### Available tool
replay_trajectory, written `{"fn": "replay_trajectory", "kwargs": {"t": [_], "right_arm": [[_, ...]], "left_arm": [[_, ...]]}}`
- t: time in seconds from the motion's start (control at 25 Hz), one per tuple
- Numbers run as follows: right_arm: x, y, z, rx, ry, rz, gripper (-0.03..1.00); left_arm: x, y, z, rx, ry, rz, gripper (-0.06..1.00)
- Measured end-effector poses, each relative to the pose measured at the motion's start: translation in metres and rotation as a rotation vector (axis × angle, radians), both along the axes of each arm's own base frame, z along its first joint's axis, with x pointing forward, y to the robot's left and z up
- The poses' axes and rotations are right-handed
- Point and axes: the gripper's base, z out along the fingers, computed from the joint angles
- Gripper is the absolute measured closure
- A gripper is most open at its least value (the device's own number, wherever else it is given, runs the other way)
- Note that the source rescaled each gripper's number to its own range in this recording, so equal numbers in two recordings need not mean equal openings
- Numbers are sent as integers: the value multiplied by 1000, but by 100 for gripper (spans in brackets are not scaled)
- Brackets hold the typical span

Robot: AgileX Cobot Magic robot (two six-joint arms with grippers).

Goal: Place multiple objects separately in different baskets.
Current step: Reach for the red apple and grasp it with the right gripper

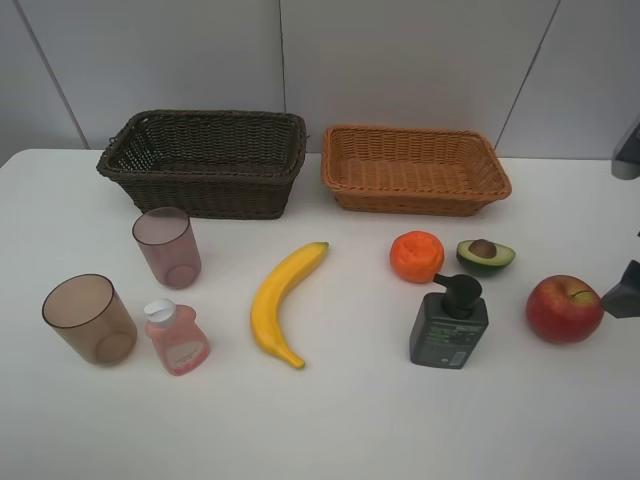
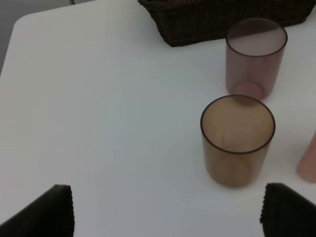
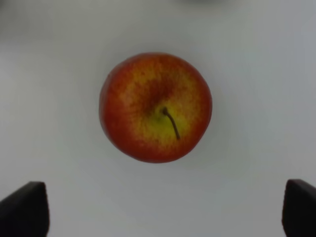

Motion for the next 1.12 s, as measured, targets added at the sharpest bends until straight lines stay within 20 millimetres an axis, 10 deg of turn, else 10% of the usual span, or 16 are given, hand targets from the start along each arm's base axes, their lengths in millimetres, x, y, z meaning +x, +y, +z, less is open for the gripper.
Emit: {"fn": "replay_trajectory", "kwargs": {"t": [1.12], "right_arm": [[46, -1, -65, -55, 104, 188, -3]], "left_arm": [[0, 0, 0, 0, 0, 0, -5]]}}
